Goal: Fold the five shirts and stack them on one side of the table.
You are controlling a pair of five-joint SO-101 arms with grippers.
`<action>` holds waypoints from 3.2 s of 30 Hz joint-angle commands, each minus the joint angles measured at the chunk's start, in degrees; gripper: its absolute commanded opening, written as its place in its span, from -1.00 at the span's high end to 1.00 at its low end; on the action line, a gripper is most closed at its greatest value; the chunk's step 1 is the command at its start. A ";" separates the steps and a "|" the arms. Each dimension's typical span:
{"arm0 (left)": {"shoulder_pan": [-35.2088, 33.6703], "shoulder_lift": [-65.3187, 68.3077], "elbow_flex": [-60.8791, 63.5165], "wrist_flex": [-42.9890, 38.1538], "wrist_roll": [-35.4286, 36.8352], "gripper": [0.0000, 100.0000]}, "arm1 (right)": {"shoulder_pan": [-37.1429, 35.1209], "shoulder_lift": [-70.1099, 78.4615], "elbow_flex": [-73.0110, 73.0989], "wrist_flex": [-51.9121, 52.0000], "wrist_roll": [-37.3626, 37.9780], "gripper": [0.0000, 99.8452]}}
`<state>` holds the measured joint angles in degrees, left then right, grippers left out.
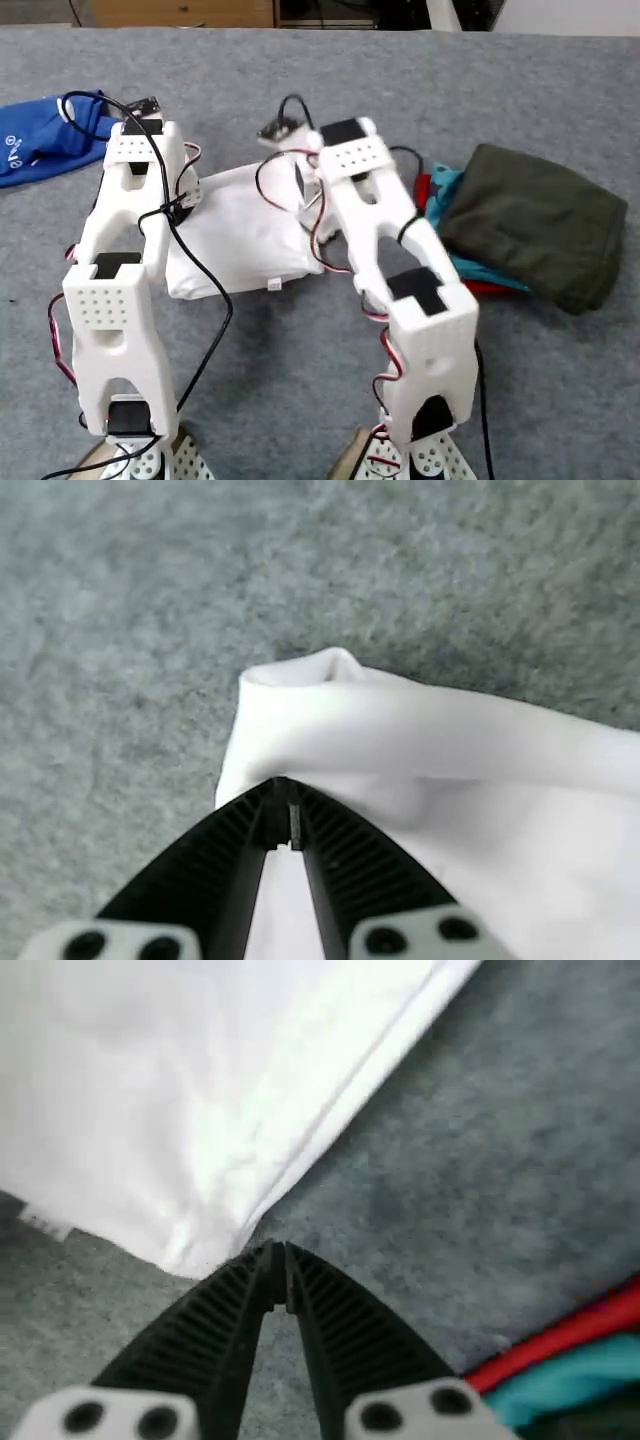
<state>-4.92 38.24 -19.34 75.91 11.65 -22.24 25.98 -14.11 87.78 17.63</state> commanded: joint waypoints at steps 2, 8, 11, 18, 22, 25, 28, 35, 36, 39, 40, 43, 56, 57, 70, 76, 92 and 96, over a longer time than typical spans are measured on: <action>1.67 -0.40 0.00 -1.85 -0.70 0.95 | -0.75 -6.55 -9.71 -0.88 0.44 0.99; 1.76 -0.40 0.00 -1.85 -0.70 0.95 | -0.75 -0.92 -14.73 -15.21 0.35 0.99; 1.85 -0.40 0.00 -1.85 -0.70 0.95 | -1.80 3.21 -15.43 -18.99 0.26 0.99; 1.67 -0.48 -0.09 -1.76 -0.70 0.95 | -3.56 9.89 -15.34 -19.87 0.35 0.99; 1.76 -0.48 -0.09 -1.76 -0.70 0.95 | -1.63 14.99 -15.43 -23.74 0.35 0.99; 1.76 -0.48 -0.09 -1.76 -0.70 0.95 | 1.10 18.59 -15.43 -26.99 0.35 0.99; 1.67 -0.48 -0.09 -1.76 -0.70 0.95 | 2.07 21.14 -15.43 -28.92 0.35 0.99; 1.76 -0.48 -0.09 -1.85 -0.70 0.95 | -0.84 17.45 -19.47 -19.87 0.35 0.99; 1.76 -0.48 -0.09 -1.85 -0.70 0.95 | -1.10 16.48 -20.53 -17.49 0.35 0.99; 1.41 -0.48 -0.09 -1.93 -0.79 0.95 | -1.10 13.41 -23.87 -10.55 0.18 0.99; 1.41 -0.48 -0.09 -1.93 -0.79 0.95 | -1.01 12.18 -24.92 -8.18 0.09 0.99; 1.67 -0.48 -0.09 -2.02 -0.79 0.95 | -1.36 8.04 -27.21 -0.53 0.35 0.99; 1.49 -0.48 -0.09 -2.02 -0.79 0.95 | -7.52 2.77 -9.63 5.01 -3.96 0.99; 1.49 -0.48 -0.09 -2.02 -0.79 0.95 | -7.69 2.77 -7.43 3.87 -4.40 0.99; 1.76 -0.48 -1.67 -2.02 -0.70 0.95 | -2.15 1.54 7.08 -10.99 -4.31 0.99; 1.32 -1.19 -5.54 0.44 -1.05 0.94 | -4.44 -6.55 -5.32 -1.58 -4.13 0.99; -2.02 -15.96 -7.74 15.30 -3.08 0.69 | -3.30 -29.58 1.80 14.33 -4.04 0.75; -5.10 -20.44 -7.30 20.22 -7.47 0.69 | -3.21 -41.01 13.14 14.24 -4.22 0.73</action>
<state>-7.65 23.56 -24.26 93.14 6.81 -25.85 -5.49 -7.25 101.05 13.58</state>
